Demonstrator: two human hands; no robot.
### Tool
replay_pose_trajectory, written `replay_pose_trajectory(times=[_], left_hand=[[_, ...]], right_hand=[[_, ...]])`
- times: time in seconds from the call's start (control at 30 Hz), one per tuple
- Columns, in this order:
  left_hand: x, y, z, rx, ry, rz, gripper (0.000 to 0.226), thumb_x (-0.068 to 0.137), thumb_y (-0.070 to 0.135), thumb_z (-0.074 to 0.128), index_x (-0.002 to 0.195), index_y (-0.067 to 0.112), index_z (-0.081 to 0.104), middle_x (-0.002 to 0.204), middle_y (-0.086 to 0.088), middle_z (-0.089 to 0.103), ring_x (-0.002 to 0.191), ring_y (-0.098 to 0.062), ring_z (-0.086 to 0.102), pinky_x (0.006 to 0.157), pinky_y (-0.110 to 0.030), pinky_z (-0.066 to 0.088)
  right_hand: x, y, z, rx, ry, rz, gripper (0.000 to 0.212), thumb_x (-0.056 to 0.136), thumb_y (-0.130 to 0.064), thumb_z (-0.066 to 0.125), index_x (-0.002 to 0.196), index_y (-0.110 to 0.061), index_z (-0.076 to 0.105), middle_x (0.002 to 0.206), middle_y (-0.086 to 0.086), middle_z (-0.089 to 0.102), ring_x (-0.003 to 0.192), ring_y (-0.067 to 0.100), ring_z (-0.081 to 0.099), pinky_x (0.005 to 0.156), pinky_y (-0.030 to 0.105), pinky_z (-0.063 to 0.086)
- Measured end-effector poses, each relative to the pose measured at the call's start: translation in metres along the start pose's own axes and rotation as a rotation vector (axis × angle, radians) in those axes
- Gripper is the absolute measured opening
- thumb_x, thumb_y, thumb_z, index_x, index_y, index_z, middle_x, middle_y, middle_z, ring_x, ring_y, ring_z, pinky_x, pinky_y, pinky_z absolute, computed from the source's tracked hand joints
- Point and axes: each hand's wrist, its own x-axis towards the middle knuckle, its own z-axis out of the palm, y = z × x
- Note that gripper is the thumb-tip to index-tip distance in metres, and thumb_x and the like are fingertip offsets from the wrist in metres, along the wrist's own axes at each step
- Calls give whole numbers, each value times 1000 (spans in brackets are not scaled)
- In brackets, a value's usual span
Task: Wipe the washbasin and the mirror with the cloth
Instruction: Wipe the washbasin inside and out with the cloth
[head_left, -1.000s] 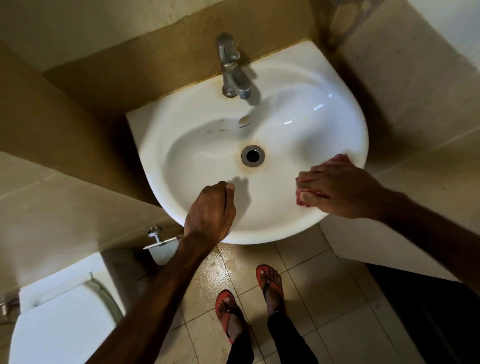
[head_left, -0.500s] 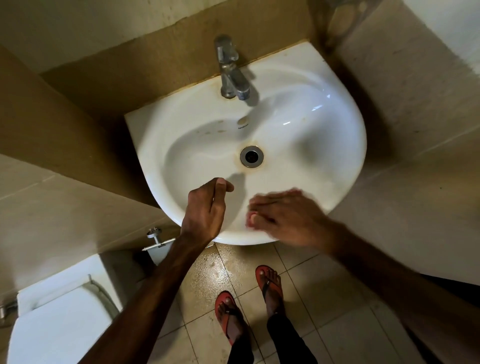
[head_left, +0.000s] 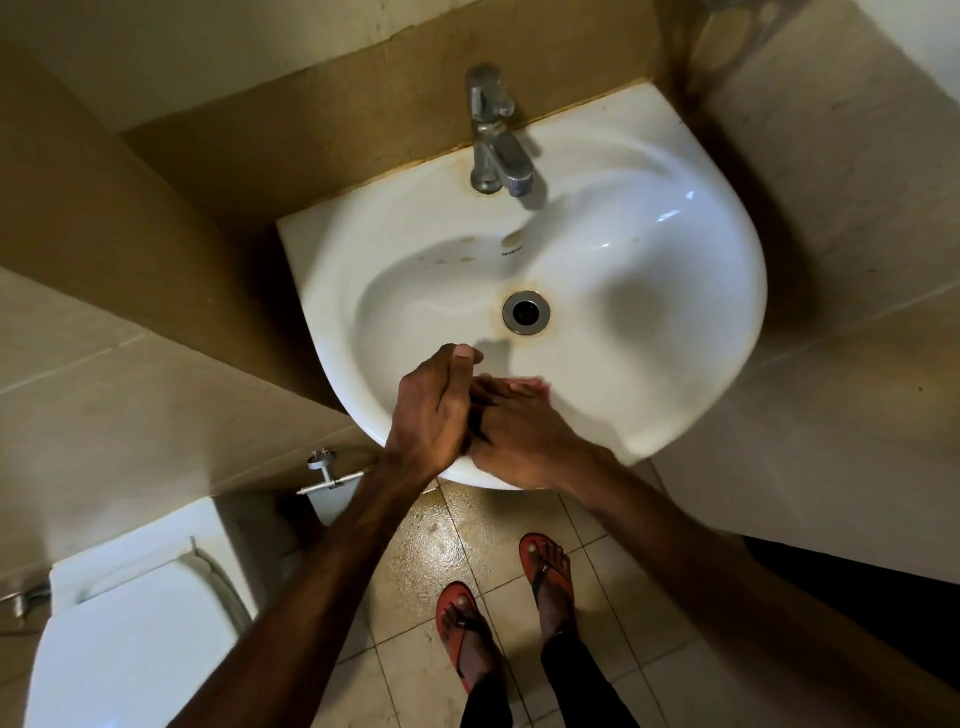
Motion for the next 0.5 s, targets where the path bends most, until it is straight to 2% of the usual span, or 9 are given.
replay_pose_trajectory(times=[0.07, 0.13, 0.17, 0.2, 0.27, 0.3, 0.33, 0.4, 0.5], left_hand=[[2, 0, -1, 3, -32, -32, 45, 107, 36, 28, 110, 12, 67, 103, -4, 72, 95, -13, 62, 83, -21, 44], [3, 0, -2, 30, -25, -36, 42, 110, 31, 30, 108, 8, 66, 103, -8, 71, 93, -11, 57, 79, -17, 39], [3, 0, -1, 37, -12, -29, 41, 110, 28, 31, 106, 5, 65, 102, -11, 70, 91, -12, 56, 77, -15, 37], [2, 1, -1, 38, 0, -23, 41, 110, 26, 32, 106, 2, 65, 100, -13, 70, 90, -15, 55, 76, -15, 37], [0, 2, -1, 32, 3, -28, 42, 110, 27, 33, 104, 0, 64, 93, -17, 68, 85, -19, 55, 74, -19, 37], [0, 2, -2, 27, 0, -35, 42, 110, 28, 33, 104, 0, 64, 90, -17, 67, 83, -21, 54, 73, -19, 36], [0, 2, -2, 25, -2, -38, 43, 110, 29, 32, 105, 0, 64, 87, -17, 65, 82, -22, 55, 70, -17, 35], [0, 1, -2, 28, -5, -30, 44, 110, 29, 31, 105, -1, 63, 85, -16, 64, 82, -25, 55, 69, -14, 35], [0, 1, -1, 24, 3, -4, 44, 110, 28, 31, 105, -3, 62, 89, -19, 66, 82, -23, 54, 71, -20, 37]], right_hand=[[9, 11, -1, 20, -45, -44, 51, 109, -43, 34, 158, -34, 38, 170, -7, 28, 158, 22, 19, 127, 55, 17], [7, 35, -1, -25, -79, -22, 55, 109, -53, 25, 162, -38, 27, 173, -11, 18, 160, 20, 13, 128, 53, 12], [1, 49, -4, -86, -72, -1, 59, 106, -59, 18, 161, -39, 29, 172, -12, 20, 159, 20, 17, 127, 53, 16], [-4, 67, -8, -180, -11, 4, 61, 102, -62, 15, 154, -40, 39, 168, -11, 30, 154, 20, 29, 121, 52, 25], [-16, 107, -16, -387, 199, 11, 43, 99, -53, 27, 122, -40, 62, 141, -10, 61, 125, 21, 62, 97, 46, 43], [-24, 123, -23, -468, 252, 58, 35, 97, -47, 35, 109, -38, 66, 127, -10, 68, 111, 22, 68, 89, 45, 44], [-28, 133, -31, -501, 217, 123, 34, 94, -44, 38, 104, -35, 70, 122, -7, 70, 105, 26, 70, 88, 46, 44], [-31, 139, -37, -507, 126, 220, 47, 87, -44, 38, 110, -26, 74, 127, 2, 71, 110, 33, 69, 93, 53, 45], [-20, 112, -25, -453, 198, 162, 50, 86, -45, 35, 110, -30, 76, 122, 2, 72, 110, 34, 70, 94, 54, 48]])
